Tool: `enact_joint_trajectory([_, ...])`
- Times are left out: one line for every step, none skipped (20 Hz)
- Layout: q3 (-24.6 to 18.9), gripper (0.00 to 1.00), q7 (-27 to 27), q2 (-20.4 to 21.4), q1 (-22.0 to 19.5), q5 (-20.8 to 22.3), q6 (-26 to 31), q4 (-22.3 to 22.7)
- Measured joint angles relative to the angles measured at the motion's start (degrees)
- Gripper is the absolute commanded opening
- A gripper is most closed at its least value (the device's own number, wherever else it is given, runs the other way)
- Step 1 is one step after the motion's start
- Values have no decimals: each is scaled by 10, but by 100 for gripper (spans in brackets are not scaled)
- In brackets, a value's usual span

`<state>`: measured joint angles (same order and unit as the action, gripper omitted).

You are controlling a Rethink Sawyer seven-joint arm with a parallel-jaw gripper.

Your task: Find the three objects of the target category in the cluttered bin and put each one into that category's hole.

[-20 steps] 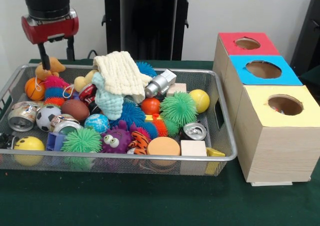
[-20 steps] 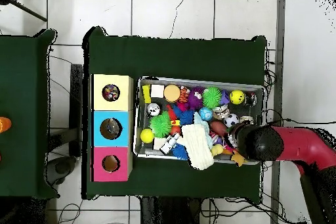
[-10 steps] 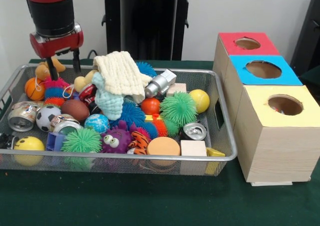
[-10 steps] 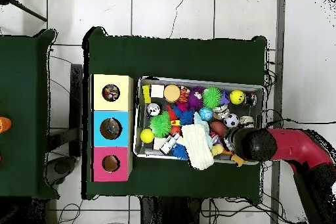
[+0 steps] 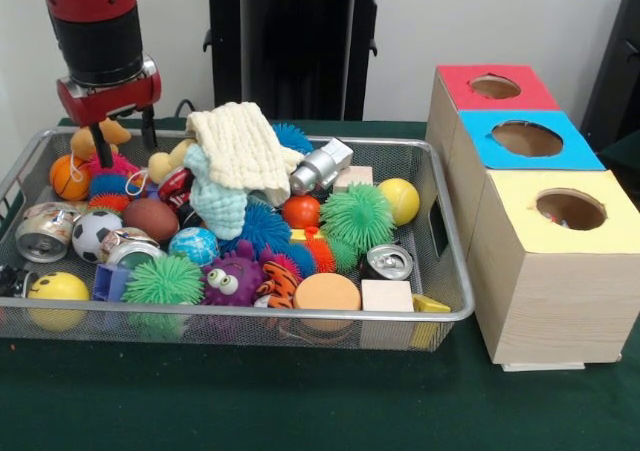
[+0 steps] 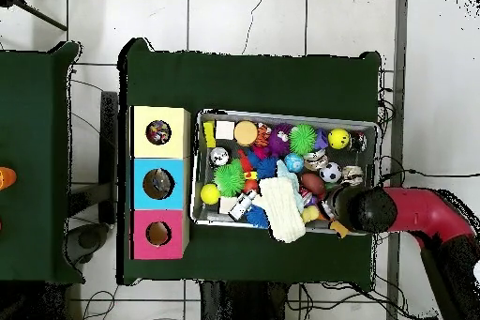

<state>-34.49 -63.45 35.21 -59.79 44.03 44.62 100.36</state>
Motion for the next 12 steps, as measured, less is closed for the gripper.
enact_joint_trajectory([-1, 100, 0, 0, -1, 0, 0, 0])
enact_joint_trajectory([-1, 100, 0, 1, -2, 0, 0, 0])
enact_joint_trajectory([-6, 100, 3, 4, -7, 0, 2, 0])
enact_joint_trajectory([-8, 100, 4, 5, -9, 0, 3, 0])
enact_joint_trajectory([-11, 100, 6, 7, -13, -1, 5, 0])
enact_joint_trajectory([-15, 100, 9, 10, -17, -2, 8, 0])
enact_joint_trajectory([-18, 100, 11, 12, -20, -2, 10, 0])
enact_joint_trajectory([-28, 100, 19, 20, -32, -7, 20, 1])
enact_joint_trajectory([-32, 100, 22, 23, -36, -8, 24, 0])
enact_joint_trajectory([-36, 100, 26, 27, -41, -11, 29, 0])
enact_joint_trajectory([-41, 100, 31, 31, -47, -13, 34, 1])
enact_joint_trajectory([-45, 100, 38, 35, -53, -15, 41, 1])
